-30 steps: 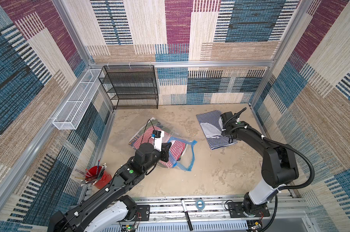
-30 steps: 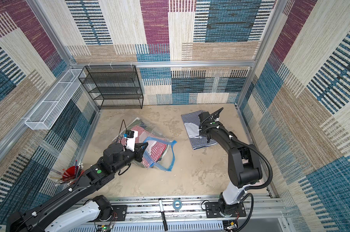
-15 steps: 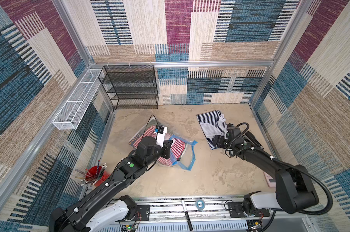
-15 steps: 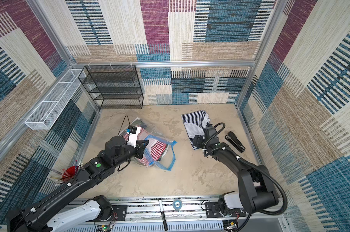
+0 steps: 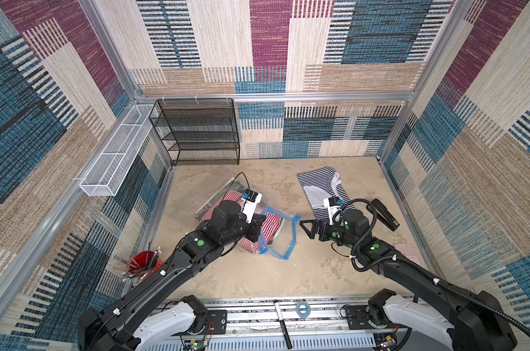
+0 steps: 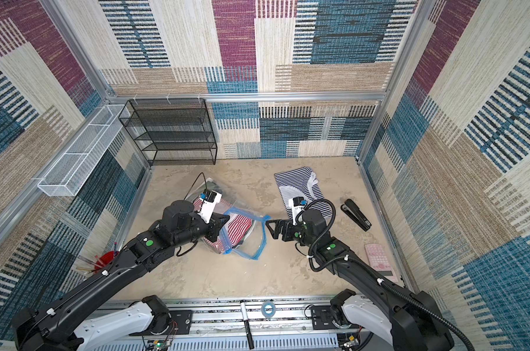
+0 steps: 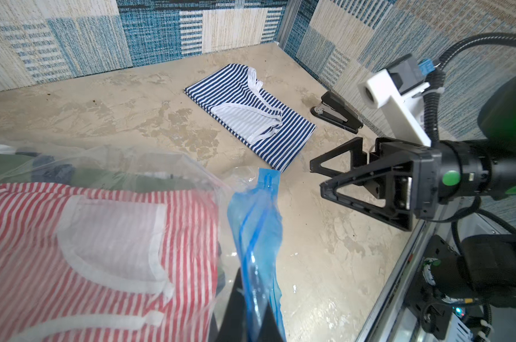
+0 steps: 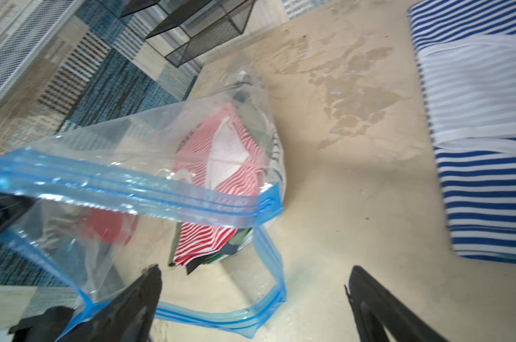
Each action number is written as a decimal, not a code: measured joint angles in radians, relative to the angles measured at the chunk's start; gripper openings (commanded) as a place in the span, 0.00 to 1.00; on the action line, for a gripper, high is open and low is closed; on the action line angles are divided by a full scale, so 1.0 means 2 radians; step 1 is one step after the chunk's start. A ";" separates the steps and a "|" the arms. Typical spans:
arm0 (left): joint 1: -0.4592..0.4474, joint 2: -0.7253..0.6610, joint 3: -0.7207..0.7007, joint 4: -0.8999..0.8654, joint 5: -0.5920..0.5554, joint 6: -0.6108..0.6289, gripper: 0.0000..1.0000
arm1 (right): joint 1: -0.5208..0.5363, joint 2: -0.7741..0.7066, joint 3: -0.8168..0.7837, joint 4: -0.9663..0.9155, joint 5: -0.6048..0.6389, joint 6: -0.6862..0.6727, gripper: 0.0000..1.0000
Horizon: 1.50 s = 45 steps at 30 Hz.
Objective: Take the tank top out of the vacuum bag
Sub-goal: Adjust the vacuum bag at the center of the board.
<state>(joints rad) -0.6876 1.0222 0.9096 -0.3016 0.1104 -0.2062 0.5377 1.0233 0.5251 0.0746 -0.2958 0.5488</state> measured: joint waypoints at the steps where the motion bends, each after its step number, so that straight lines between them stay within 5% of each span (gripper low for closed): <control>1: 0.000 0.002 0.002 -0.003 0.000 0.000 0.00 | 0.009 0.001 -0.003 0.010 -0.007 0.009 0.82; 7: -0.001 0.002 0.002 -0.006 0.001 0.000 0.00 | 0.062 0.041 -0.014 0.064 -0.032 0.063 0.60; 20: -0.006 0.007 -0.017 0.014 0.004 -0.007 0.00 | 0.144 0.165 -0.014 0.148 -0.011 0.160 0.59; 31: -0.008 0.023 -0.039 0.054 0.078 -0.006 0.00 | 0.146 0.287 0.043 0.166 0.019 0.204 0.57; 45: -0.011 -0.004 -0.075 0.079 0.073 -0.001 0.00 | 0.146 0.357 0.094 0.177 0.022 0.214 0.48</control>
<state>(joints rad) -0.7090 1.0134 0.7601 -0.1432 0.2562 -0.2073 0.8299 1.7382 0.7124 0.4282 -0.2512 0.9775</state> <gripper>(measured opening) 0.051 0.492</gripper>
